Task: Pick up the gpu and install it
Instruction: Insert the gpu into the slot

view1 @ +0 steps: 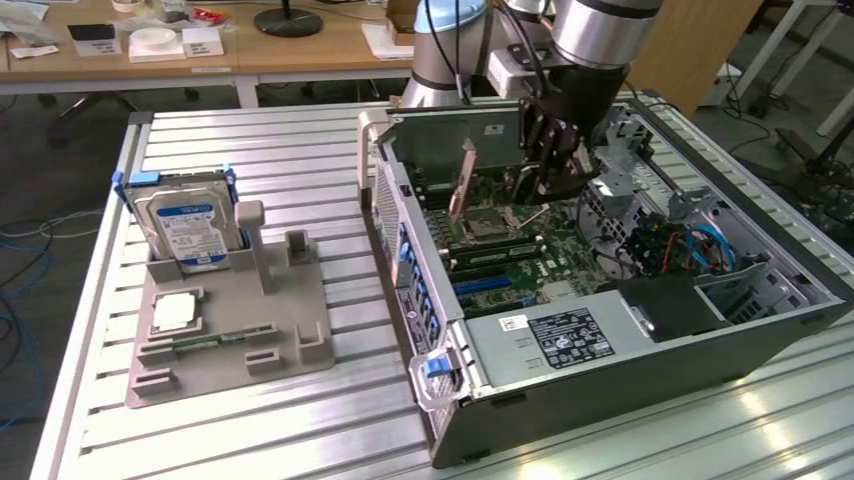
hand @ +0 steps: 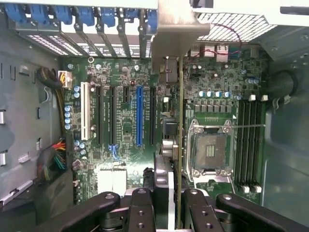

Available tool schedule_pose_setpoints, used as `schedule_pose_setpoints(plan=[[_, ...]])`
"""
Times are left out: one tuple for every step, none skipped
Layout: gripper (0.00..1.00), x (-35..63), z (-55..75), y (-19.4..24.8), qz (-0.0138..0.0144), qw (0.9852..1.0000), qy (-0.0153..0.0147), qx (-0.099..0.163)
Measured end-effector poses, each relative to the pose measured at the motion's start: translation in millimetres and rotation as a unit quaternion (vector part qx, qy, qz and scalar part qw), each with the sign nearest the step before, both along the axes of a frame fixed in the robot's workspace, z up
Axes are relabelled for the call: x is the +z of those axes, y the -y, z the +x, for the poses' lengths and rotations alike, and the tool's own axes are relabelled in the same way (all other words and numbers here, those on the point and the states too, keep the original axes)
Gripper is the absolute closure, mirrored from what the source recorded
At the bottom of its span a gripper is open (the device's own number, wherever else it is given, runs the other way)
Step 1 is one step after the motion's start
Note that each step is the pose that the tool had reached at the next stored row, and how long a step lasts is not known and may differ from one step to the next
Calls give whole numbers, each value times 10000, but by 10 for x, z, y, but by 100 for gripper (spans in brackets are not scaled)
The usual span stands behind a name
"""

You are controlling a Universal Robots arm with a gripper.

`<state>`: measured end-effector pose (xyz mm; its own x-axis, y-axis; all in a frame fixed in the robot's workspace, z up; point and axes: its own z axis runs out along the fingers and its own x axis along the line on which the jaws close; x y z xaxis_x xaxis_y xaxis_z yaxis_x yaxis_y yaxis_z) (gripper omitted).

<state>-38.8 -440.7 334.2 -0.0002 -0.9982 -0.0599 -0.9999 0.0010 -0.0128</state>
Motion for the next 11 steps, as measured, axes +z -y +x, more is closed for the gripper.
schedule_pose_setpoints(plan=[[72, -18, -1, 10, 5, 10000, 0, 0], [72, -35, -5, 18, 11, 10000, 0, -1], [72, -50, -19, 22, 16, 10000, 0, -1], [72, -63, -38, 24, 19, 10000, 0, 1], [72, -77, -56, 26, 21, 10000, 0, 2], [72, -95, -69, 28, 26, 10000, 1, 3], [72, -111, -71, 34, 28, 10000, 0, 3], [72, -127, -71, 46, 28, 10000, 0, 4], [72, -141, -71, 54, 28, 10000, 0, 4], [72, -156, -71, 60, 29, 10000, 0, 4], [72, -170, -72, 63, 26, 10000, 0, 3]])
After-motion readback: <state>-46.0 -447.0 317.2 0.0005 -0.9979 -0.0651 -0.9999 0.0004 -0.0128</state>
